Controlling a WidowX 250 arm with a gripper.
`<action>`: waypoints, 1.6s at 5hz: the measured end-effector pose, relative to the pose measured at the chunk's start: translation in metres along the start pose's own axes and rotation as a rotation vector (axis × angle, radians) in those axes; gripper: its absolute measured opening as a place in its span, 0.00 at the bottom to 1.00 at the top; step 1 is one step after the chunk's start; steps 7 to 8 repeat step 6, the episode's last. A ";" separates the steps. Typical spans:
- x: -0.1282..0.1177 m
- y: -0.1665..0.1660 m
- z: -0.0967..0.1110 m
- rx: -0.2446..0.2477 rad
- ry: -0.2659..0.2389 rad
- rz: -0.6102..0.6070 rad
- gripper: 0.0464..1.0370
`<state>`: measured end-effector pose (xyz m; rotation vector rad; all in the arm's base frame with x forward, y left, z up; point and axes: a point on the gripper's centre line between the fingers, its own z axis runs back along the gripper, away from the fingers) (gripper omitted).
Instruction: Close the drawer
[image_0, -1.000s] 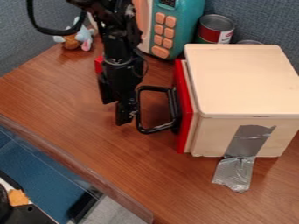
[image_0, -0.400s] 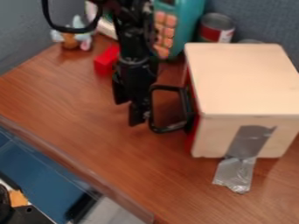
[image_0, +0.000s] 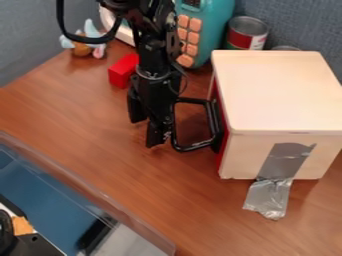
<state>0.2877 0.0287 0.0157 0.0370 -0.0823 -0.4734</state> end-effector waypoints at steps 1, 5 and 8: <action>-0.015 0.001 0.010 0.001 -0.003 0.048 0.96; -0.113 0.032 0.114 -0.046 -0.066 0.265 0.96; -0.123 0.032 0.133 0.027 -0.073 0.266 0.96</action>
